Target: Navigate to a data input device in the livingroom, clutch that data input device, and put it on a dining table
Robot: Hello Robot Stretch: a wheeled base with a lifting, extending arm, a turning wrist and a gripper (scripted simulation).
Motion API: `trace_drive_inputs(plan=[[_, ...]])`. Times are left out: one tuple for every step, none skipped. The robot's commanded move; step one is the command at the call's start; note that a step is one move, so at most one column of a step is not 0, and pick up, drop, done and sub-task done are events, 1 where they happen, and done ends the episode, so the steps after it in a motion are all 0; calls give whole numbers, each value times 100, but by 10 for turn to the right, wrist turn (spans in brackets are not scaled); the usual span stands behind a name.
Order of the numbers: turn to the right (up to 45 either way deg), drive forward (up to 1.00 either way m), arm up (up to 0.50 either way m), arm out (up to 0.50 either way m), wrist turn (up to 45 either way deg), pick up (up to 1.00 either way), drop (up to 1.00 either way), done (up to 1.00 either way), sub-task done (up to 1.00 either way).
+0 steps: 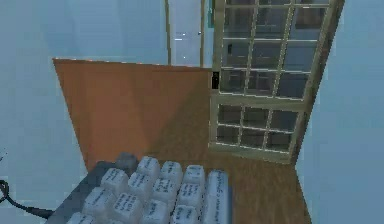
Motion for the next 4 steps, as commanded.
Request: trace_drive_inputs(plan=[[0,95,0,0,0,0,0,0,0],[-150,0,0,0,0,0,0,0,0],[0,85,0,0,0,0,0,0,0],[210,0,0,0,0,0,0,0,0]])
